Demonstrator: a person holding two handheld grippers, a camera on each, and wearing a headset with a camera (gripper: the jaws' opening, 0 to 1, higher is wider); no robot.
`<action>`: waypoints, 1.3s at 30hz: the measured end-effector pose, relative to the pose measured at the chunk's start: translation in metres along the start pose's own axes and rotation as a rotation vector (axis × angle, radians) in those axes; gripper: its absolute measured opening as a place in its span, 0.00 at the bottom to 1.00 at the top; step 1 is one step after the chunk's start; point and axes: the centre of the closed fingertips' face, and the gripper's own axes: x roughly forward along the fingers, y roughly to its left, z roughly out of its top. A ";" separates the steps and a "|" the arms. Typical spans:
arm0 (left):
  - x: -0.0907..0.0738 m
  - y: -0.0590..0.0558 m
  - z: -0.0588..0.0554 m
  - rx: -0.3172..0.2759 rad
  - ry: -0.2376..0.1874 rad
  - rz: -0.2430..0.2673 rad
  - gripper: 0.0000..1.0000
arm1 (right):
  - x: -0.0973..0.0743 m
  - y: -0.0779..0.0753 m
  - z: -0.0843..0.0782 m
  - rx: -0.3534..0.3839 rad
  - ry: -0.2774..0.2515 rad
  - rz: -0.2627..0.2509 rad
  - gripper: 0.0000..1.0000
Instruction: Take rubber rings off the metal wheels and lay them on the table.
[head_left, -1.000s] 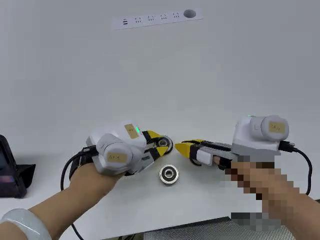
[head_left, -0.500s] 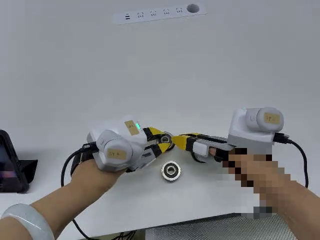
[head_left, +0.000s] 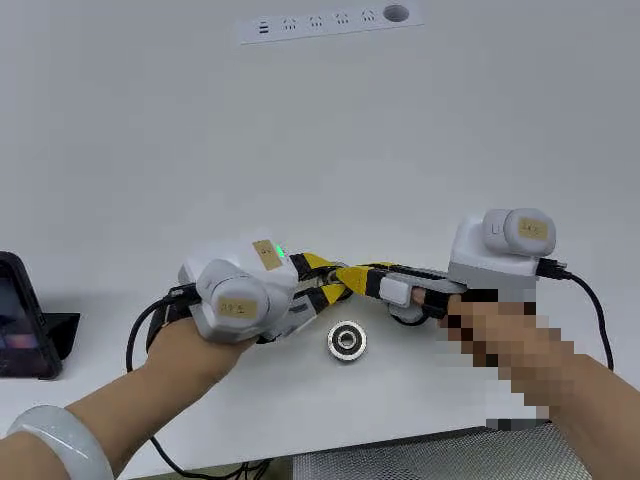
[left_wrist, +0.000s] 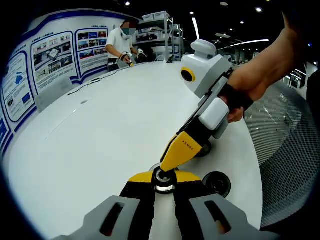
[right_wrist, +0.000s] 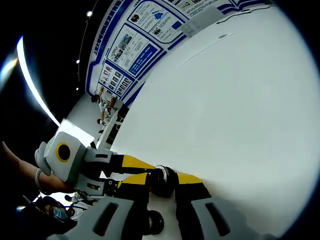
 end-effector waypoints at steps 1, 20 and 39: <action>0.000 0.000 0.000 -0.001 -0.001 0.000 0.14 | 0.000 0.000 -0.001 0.002 0.003 0.001 0.22; 0.000 0.000 0.000 -0.003 -0.002 0.003 0.14 | -0.010 0.006 -0.002 0.012 0.004 0.023 0.19; 0.000 0.000 0.000 -0.003 -0.001 0.002 0.14 | -0.011 -0.001 -0.008 -0.010 0.042 -0.007 0.02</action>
